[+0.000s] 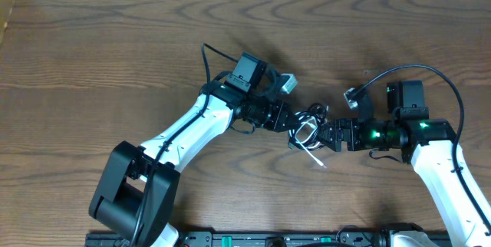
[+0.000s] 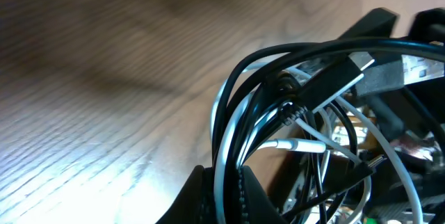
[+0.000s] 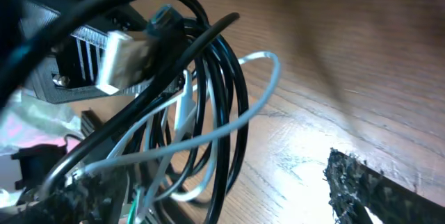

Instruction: Untangle cables

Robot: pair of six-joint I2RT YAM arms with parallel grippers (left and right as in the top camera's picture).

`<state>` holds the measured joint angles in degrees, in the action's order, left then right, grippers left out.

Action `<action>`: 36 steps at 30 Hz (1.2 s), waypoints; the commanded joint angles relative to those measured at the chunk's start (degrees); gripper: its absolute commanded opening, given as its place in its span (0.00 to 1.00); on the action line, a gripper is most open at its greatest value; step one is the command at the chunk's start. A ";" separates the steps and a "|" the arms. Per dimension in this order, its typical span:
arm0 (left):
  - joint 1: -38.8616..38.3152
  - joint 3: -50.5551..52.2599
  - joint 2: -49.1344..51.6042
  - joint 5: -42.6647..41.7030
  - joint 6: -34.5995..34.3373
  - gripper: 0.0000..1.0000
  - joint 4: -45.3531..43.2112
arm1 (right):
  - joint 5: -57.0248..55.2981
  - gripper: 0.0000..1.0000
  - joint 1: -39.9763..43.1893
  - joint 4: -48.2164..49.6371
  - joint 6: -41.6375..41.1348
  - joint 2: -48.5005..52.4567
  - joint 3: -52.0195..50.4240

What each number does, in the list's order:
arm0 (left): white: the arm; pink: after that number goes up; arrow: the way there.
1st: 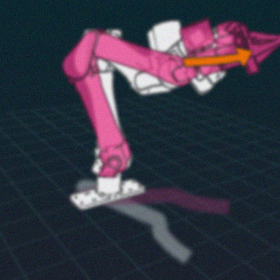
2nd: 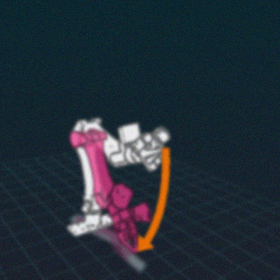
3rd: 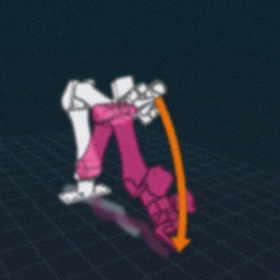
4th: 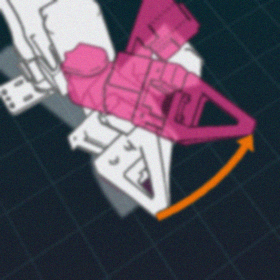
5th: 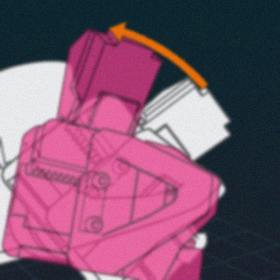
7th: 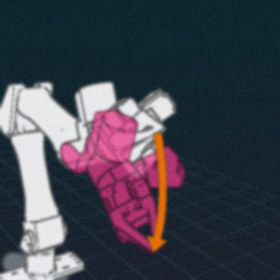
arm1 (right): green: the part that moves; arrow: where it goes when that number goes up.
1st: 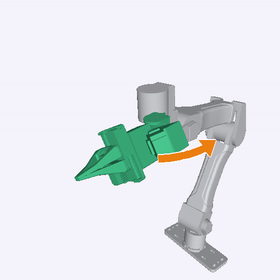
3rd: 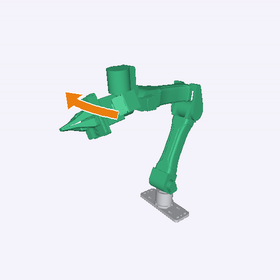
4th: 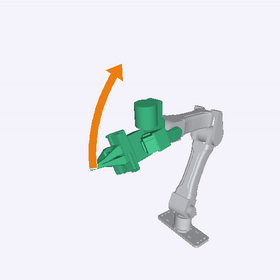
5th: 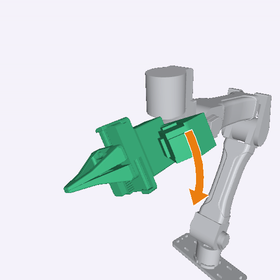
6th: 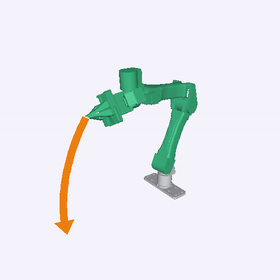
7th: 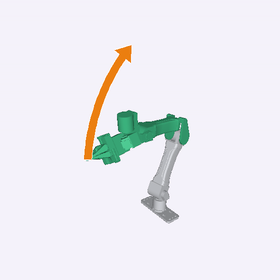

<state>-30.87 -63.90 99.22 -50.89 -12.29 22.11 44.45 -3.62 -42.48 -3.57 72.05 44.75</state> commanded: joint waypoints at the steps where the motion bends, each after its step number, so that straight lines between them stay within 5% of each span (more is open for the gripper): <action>1: -0.09 -0.09 -0.42 -7.67 -0.76 0.08 -1.49 | 2.67 0.80 -0.24 0.26 0.42 0.35 0.94; 6: -0.07 -0.09 -0.42 -10.10 -2.43 0.08 -2.80 | 2.60 0.44 -0.24 1.40 0.42 0.35 0.94; 12: -0.07 -0.09 -0.42 -9.94 -2.64 0.07 -2.99 | 2.43 0.42 -0.24 1.27 0.44 0.35 0.94; 17: -0.07 -0.09 -0.42 -8.41 -2.62 0.07 -2.95 | 2.45 0.07 -0.24 0.70 0.44 0.35 0.94; 32: -0.07 -0.09 -0.42 10.03 -2.62 0.08 3.93 | -4.44 0.01 -0.24 -2.45 2.36 0.33 0.94; 34: -0.07 -0.09 -0.44 9.99 -2.62 0.08 4.00 | -5.73 0.02 -0.24 -3.06 2.38 0.33 0.94; 36: -0.07 -0.09 -0.44 9.29 -2.64 0.07 4.17 | -7.04 0.15 -0.24 -3.54 2.38 0.33 0.94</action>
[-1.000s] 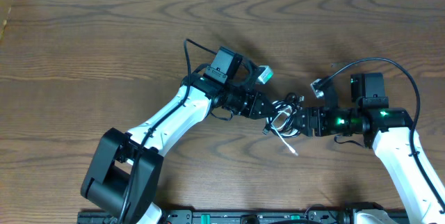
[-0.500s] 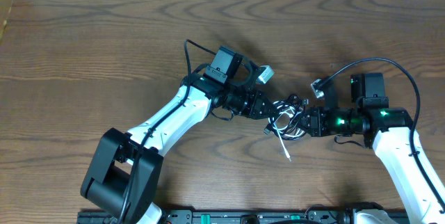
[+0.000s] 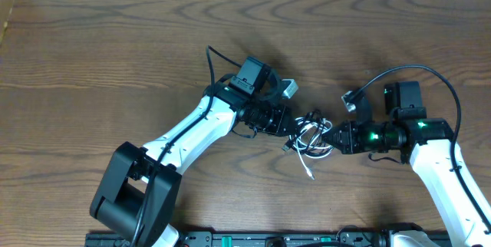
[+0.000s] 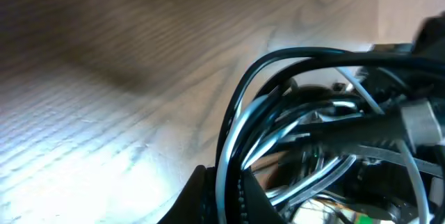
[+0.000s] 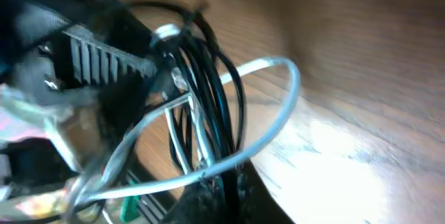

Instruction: Untangle cables

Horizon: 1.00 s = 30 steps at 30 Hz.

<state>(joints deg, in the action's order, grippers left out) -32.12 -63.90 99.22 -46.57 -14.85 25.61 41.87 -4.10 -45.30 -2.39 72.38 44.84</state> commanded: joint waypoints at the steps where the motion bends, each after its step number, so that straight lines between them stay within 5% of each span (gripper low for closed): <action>1: 1.18 -0.09 -0.44 4.74 -0.07 0.08 0.76 | -5.07 0.15 0.24 -0.96 1.20 0.00 0.85; 4: 1.18 -0.09 -0.44 4.66 -0.07 0.07 1.73 | -7.17 0.13 0.24 -1.88 1.18 0.00 0.85; 6: 1.18 -0.09 -0.44 4.66 -0.04 0.07 2.21 | -9.51 0.01 0.24 -2.95 1.16 0.00 0.85; 9: 1.16 -0.09 -0.44 4.63 -0.07 0.08 2.36 | -10.75 0.01 0.24 -4.15 1.16 0.00 0.85; 10: 1.16 -0.09 -0.44 4.61 -0.07 0.07 2.43 | -10.64 0.02 0.24 -4.35 1.18 0.00 0.85; 13: 1.11 -0.09 -0.44 4.63 -0.07 0.07 2.51 | -10.60 0.31 0.24 -4.48 1.16 0.00 0.85; 16: 1.11 -0.09 -0.42 5.81 -0.04 0.07 2.99 | -9.22 0.46 0.24 -3.76 1.18 0.00 0.85; 22: -0.13 -0.09 -0.44 9.22 1.90 0.07 5.03 | -4.22 0.46 0.24 0.92 1.16 0.00 0.85; 30: -4.85 -0.11 -0.57 -3.10 10.16 0.06 3.45 | -3.54 0.47 -1.68 5.20 -0.85 0.02 0.85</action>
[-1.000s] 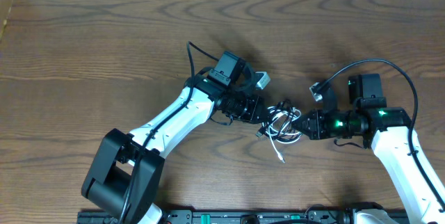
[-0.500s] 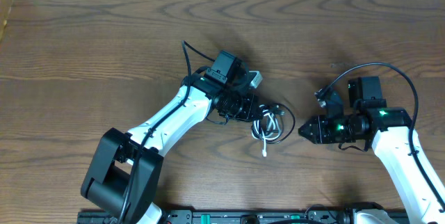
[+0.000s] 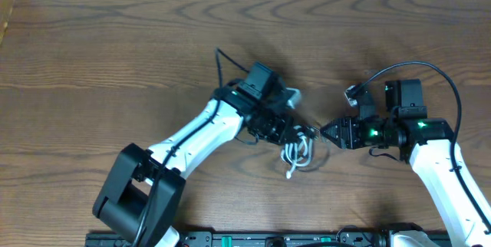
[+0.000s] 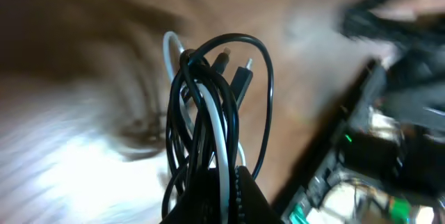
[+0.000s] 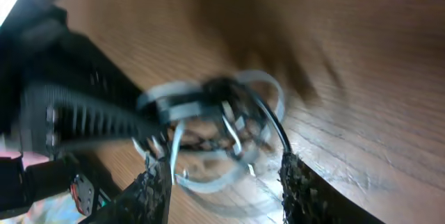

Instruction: Untangle cables

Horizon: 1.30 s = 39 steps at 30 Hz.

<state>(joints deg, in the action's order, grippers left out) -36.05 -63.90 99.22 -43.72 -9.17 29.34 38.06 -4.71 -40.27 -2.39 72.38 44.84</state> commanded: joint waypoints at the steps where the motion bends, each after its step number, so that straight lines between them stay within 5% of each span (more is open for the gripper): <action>1: -0.94 -0.11 -0.79 -5.77 4.50 0.07 -0.22 | -1.49 0.47 -1.31 -0.02 -1.66 0.02 0.85; 6: 0.50 -0.11 -4.00 -5.81 4.46 0.07 -0.24 | -11.19 0.49 -1.73 -1.60 -5.92 0.02 0.79; 25: 0.94 -0.11 -12.44 -8.81 1.36 0.07 -4.00 | -5.14 0.55 -6.69 0.72 -4.44 0.02 0.74; 28: 0.96 -0.11 -12.44 -8.79 1.36 0.07 -4.39 | -9.29 0.33 -7.72 0.85 -6.12 0.02 0.74; 32: 1.03 -0.11 -12.44 -8.72 1.40 0.07 -3.78 | -28.33 0.01 -7.76 -1.64 -20.35 0.02 0.37; 35: 2.10 -0.11 -12.55 -6.32 1.42 0.07 -1.49 | -41.29 0.01 -7.72 -4.85 -30.03 0.02 -0.26; 39: 6.05 -0.11 -13.20 -0.96 1.53 0.07 3.54 | -47.74 0.01 -7.69 -6.64 -32.35 0.02 -1.49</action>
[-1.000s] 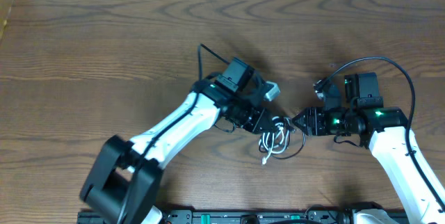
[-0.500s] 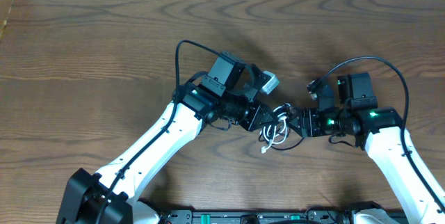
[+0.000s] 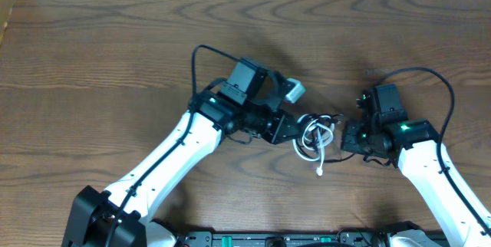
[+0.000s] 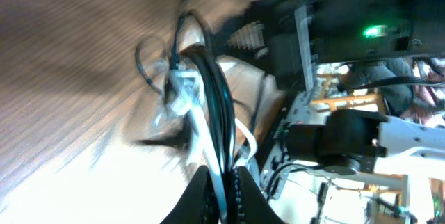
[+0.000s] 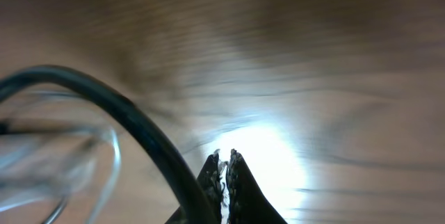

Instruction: Untangle cables

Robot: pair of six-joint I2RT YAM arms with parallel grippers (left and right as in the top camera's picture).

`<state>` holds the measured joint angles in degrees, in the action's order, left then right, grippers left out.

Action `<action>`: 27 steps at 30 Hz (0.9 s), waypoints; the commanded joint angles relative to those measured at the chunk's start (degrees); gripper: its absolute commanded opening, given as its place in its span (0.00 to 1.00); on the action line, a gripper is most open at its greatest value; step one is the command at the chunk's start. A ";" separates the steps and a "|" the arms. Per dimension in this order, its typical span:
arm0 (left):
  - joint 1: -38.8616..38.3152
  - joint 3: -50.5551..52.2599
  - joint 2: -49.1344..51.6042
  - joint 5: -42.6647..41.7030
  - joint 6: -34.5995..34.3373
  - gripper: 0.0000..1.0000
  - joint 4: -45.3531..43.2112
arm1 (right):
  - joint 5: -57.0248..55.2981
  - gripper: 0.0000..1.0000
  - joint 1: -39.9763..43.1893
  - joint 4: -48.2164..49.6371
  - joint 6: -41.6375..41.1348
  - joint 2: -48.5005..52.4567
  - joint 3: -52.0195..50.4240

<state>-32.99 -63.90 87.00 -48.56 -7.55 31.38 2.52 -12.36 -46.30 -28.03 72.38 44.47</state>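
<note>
A small tangle of black and white cables [image 3: 314,136] lies mid-table between my two grippers. My left gripper [image 3: 290,132] is shut on it. In the left wrist view its jaws [image 4: 221,182] pinch white and black strands, and the rest of the tangle [image 4: 189,88] hangs beyond them. A white plug end [image 3: 321,172] trails toward the front. My right gripper [image 3: 343,136] sits at the tangle's right edge. In the right wrist view it is shut [image 5: 224,161], a black strand [image 5: 139,123] runs past its left finger, and nothing shows between the tips.
The brown wooden table [image 3: 115,40] stretches around both arms. A black lead [image 3: 430,70] loops over my right arm and another [image 3: 196,59] over my left wrist. A dark rail runs along the front edge [image 3: 268,239].
My right gripper was open and pointed at the tangle; it is shut now, right beside it. My left arm has drawn back slightly to the left, still shut on the tangle.
At first my left gripper held the tangle and the right stood open around it. Then both were shut on cables. After that the right was open and clear while the left held the tangle alone. Now the right is shut at the tangle's edge.
</note>
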 commanded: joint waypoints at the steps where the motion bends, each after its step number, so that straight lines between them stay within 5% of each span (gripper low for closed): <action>1: 4.28 -0.11 -1.22 4.79 0.02 0.07 2.51 | -12.66 0.01 -0.04 -0.79 -6.73 0.02 -1.38; 13: 20.39 -0.11 -9.40 5.97 1.40 0.07 5.33 | -13.55 0.01 0.04 -0.70 -10.69 0.02 -3.54; 21: 22.27 -0.11 -15.50 2.49 1.22 0.07 5.22 | -15.82 0.04 1.95 -0.37 -11.37 0.00 -3.54; 22: 22.21 -0.11 -15.93 -0.61 1.22 0.07 4.85 | -14.97 0.18 2.34 0.50 -11.26 0.00 -3.54; 24: 21.94 -0.11 -16.33 -6.95 1.36 0.07 3.98 | -9.75 0.65 2.64 3.87 -6.93 0.00 -3.54; 25: 21.64 -0.11 -16.33 -8.85 1.36 0.07 3.67 | -3.82 0.79 2.60 6.88 -1.18 0.00 -3.54; 27: 20.55 -0.09 -16.22 -9.20 2.01 0.07 3.74 | 10.03 0.86 2.51 11.82 9.60 0.00 -3.54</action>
<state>-11.35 -63.88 71.24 -51.33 -7.16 35.42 -3.81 -9.76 -37.43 -31.92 72.38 41.06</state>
